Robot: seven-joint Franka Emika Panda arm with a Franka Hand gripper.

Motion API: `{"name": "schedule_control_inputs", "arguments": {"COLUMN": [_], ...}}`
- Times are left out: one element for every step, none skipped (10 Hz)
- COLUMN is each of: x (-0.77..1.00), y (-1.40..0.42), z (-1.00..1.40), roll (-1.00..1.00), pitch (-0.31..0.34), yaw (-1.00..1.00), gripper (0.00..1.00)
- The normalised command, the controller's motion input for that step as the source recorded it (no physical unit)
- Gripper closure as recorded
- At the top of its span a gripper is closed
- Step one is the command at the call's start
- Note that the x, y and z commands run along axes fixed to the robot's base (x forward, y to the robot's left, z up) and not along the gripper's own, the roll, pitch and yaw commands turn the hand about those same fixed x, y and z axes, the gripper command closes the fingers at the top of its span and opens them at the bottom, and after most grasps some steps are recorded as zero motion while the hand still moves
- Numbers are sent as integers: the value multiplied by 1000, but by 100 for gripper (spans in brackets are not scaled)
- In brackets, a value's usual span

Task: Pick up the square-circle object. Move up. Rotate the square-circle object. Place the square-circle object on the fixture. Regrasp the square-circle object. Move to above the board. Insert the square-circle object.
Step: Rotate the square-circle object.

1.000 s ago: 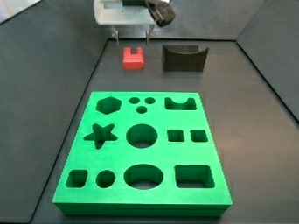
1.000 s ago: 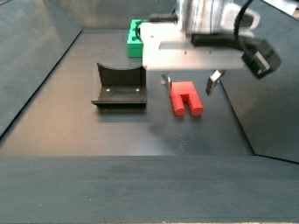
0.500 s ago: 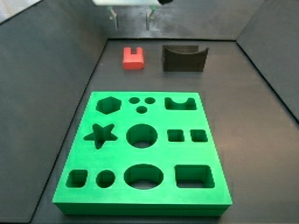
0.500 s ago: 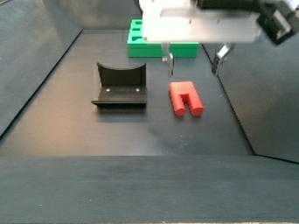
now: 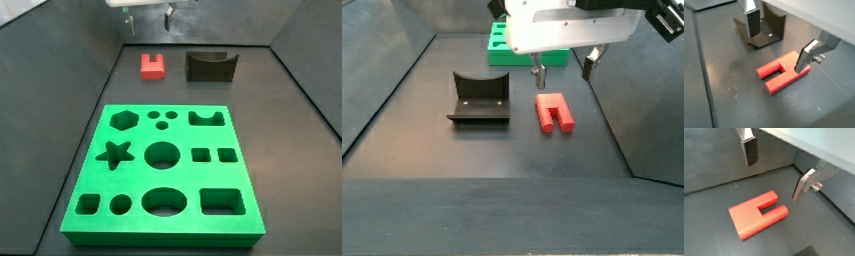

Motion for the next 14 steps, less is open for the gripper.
{"name": "schedule_control_inputs", "arguments": {"x": [35, 32, 33, 34, 36, 36, 37, 37, 37, 38, 38, 38, 38, 38], "y": [-2, -1, -1, 0, 0, 1, 1, 1, 1, 1, 1, 1, 1, 1], "z": [-49, -36, -35, -32, -27, -26, -25, -24, -23, -23, -23, -22, -22, -22], "roll": [0, 0, 0, 0, 0, 0, 0, 0, 0, 0, 0, 0, 0, 0], "pitch": [-4, -4, -5, -5, -5, -5, -6, -6, -6, -6, -7, -7, -7, -7], "yaw": [1000, 1000, 1000, 1000, 1000, 1000, 1000, 1000, 1000, 1000, 1000, 1000, 1000, 1000], "gripper": [0, 0, 0, 0, 0, 0, 0, 0, 0, 0, 0, 0, 0, 0]}}
